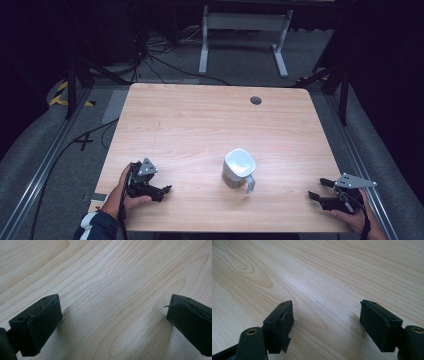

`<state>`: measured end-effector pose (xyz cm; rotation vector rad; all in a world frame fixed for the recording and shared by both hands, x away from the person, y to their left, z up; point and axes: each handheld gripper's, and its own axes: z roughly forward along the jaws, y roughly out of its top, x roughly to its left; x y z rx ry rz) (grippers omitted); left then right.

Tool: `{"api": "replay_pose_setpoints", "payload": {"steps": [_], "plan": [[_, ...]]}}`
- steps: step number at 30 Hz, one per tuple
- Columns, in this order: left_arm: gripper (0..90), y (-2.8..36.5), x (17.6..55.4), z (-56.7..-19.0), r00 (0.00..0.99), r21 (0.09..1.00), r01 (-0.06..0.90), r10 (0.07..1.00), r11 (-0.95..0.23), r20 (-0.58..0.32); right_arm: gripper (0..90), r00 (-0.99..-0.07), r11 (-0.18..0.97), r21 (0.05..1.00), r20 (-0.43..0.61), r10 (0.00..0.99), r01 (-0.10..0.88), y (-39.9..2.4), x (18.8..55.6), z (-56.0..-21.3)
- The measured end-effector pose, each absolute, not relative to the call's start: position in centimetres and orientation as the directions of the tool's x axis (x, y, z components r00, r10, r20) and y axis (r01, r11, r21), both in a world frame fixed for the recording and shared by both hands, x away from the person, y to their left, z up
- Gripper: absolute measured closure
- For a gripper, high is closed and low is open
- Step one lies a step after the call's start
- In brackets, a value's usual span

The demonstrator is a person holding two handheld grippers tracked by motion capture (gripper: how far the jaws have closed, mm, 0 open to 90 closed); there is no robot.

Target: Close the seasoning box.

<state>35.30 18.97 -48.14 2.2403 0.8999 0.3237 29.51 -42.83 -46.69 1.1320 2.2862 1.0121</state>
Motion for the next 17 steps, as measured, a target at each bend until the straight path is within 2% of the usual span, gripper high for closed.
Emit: {"api": "replay_pose_setpoints", "payload": {"steps": [17], "plan": [[0.1,18.97,35.40,-48.16,0.731,0.684,0.508,0.682,-0.524,-0.021,26.9,-0.597,0.413,0.751,-0.032,0.802,0.515,-42.85,29.54,-46.70]]}}
